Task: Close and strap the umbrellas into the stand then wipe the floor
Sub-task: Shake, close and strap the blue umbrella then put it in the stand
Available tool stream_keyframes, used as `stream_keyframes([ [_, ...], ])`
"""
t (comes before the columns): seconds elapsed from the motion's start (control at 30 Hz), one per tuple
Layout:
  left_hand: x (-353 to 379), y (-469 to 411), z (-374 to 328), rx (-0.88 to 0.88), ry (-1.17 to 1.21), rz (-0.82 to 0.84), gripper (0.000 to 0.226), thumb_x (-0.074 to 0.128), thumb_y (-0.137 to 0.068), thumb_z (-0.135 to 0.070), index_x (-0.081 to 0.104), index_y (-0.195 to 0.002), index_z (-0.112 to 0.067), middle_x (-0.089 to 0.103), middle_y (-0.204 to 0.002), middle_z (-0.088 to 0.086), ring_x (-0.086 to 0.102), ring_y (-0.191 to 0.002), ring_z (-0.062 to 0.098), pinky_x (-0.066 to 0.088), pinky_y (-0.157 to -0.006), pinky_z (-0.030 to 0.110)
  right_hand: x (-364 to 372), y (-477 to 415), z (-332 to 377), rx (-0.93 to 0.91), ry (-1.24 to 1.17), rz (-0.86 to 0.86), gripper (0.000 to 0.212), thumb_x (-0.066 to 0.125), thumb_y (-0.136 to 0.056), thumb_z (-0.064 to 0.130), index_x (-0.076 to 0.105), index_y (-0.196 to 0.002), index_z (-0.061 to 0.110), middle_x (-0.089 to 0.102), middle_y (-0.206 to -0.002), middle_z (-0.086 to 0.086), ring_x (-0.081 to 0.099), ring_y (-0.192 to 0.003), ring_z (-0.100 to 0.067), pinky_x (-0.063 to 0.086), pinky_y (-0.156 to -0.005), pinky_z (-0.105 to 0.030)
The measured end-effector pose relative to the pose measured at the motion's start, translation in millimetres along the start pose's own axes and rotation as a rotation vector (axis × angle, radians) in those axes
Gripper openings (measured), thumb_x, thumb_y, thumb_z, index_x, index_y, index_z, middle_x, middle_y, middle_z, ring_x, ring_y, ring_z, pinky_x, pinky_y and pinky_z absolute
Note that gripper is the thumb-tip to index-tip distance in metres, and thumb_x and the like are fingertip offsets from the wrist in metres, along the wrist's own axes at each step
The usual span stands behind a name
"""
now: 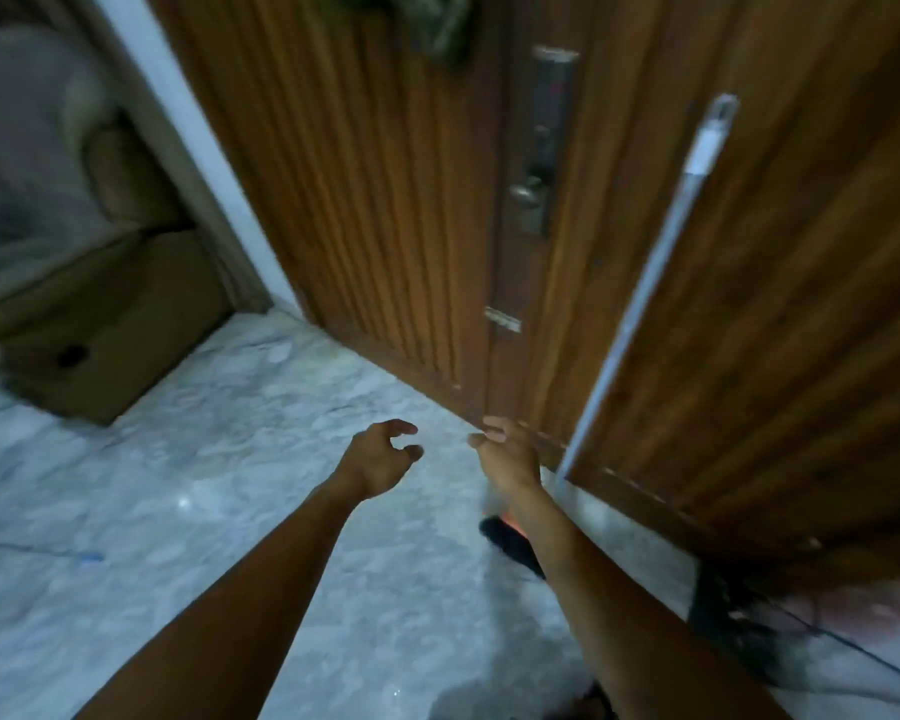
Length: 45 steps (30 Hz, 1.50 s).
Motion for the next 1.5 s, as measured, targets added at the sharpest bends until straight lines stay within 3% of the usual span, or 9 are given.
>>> stream_keyframes([
  [0.2,-178.3,82.1,160.4,-0.135,0.079,-0.294,0.039,0.066,-0.093,-0.033,0.063,-0.13,-0.02,0.058,-0.14,0.002,0.056,-0.126,0.021,0.044,-0.101,0.03,218.9,66.2,56.9,-0.121,0.077,0.308,0.031,0.072,-0.088,0.019,0.067,-0.119,0.022,0.063,-0.124,0.0,0.063,-0.09,-0.012,0.046,-0.069,-0.022],
  [0.47,-301.9,144.8,331.8,-0.354,0.303,-0.527,0.035,0.068,-0.091,-0.027,0.068,-0.123,-0.015,0.065,-0.131,0.005,0.059,-0.122,0.017,0.042,-0.092,0.022,431.7,122.5,98.5,-0.176,0.252,0.633,0.03,0.073,-0.088,0.022,0.067,-0.117,0.027,0.064,-0.122,0.001,0.064,-0.102,-0.017,0.051,-0.081,-0.03],
  [0.67,-355.4,122.8,449.5,-0.482,0.442,-0.58,0.033,0.068,-0.091,-0.028,0.069,-0.122,-0.015,0.064,-0.131,0.003,0.057,-0.125,0.017,0.042,-0.098,0.024,587.5,99.7,112.1,-0.166,0.385,0.776,0.024,0.072,-0.091,0.02,0.068,-0.114,0.023,0.065,-0.109,0.003,0.063,-0.097,-0.018,0.053,-0.084,-0.036],
  [0.8,-401.5,89.8,533.7,-0.614,0.495,-0.598,0.031,0.067,-0.092,-0.029,0.069,-0.121,-0.017,0.064,-0.132,0.001,0.057,-0.123,0.016,0.042,-0.099,0.024,707.0,71.8,117.8,-0.137,0.49,0.866,0.017,0.071,-0.09,0.015,0.069,-0.105,0.023,0.068,-0.1,0.003,0.063,-0.077,-0.012,0.049,-0.062,-0.025],
  [0.9,-439.6,67.7,589.5,-0.735,0.541,-0.57,0.031,0.067,-0.092,-0.028,0.068,-0.121,-0.017,0.064,-0.131,0.004,0.057,-0.122,0.017,0.041,-0.092,0.022,783.5,51.5,122.1,-0.121,0.628,0.934,0.013,0.071,-0.09,0.012,0.069,-0.099,0.022,0.072,-0.102,-0.009,0.06,-0.066,-0.017,0.045,-0.056,-0.023],
  [1.03,-487.5,33.5,647.7,-0.789,0.639,-0.648,0.027,0.067,-0.092,-0.028,0.07,-0.117,-0.018,0.067,-0.126,0.001,0.06,-0.117,0.016,0.041,-0.08,0.017,873.7,31.9,135.5,-0.119,0.799,0.953,0.02,0.067,-0.09,0.02,0.069,-0.109,0.025,0.069,-0.095,0.002,0.058,-0.065,-0.011,0.042,-0.053,-0.022],
  [1.2,-493.1,-35.2,762.2,-0.823,0.79,-0.744,0.02,0.068,-0.091,-0.028,0.073,-0.108,-0.02,0.068,-0.114,-0.006,0.063,-0.108,0.012,0.042,-0.079,0.019,996.7,-15.6,80.3,-0.125,0.969,0.99,0.022,0.068,-0.088,0.018,0.071,-0.109,0.022,0.069,-0.097,-0.001,0.062,-0.073,-0.016,0.045,-0.059,-0.023],
  [1.37,-434.0,-119.8,920.8,-0.908,0.931,-0.663,0.017,0.069,-0.09,-0.026,0.072,-0.106,-0.023,0.068,-0.113,-0.003,0.061,-0.108,0.015,0.044,-0.088,0.023,1113.1,-91.3,-28.5,-0.148,1.071,1.029,0.016,0.068,-0.09,0.024,0.07,-0.106,0.026,0.064,-0.082,0.01,0.058,-0.065,-0.004,0.042,-0.049,-0.018],
  [1.5,-394.7,-183.9,1044.5,-0.918,0.908,-0.658,0.025,0.068,-0.092,-0.025,0.069,-0.116,-0.017,0.066,-0.108,-0.001,0.062,-0.1,0.016,0.042,-0.081,0.022,1209.8,-151.3,-120.4,-0.218,1.059,1.085,0.015,0.062,-0.096,0.019,0.072,-0.107,0.02,0.064,-0.09,0.006,0.06,-0.079,-0.014,0.045,-0.056,-0.019],
])
Point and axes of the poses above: each hand's wrist, its own y-axis away from the middle knuckle, its own x-axis out of the palm, z = x × y, the point moved 1 cm from there along -y, towards the middle knuckle
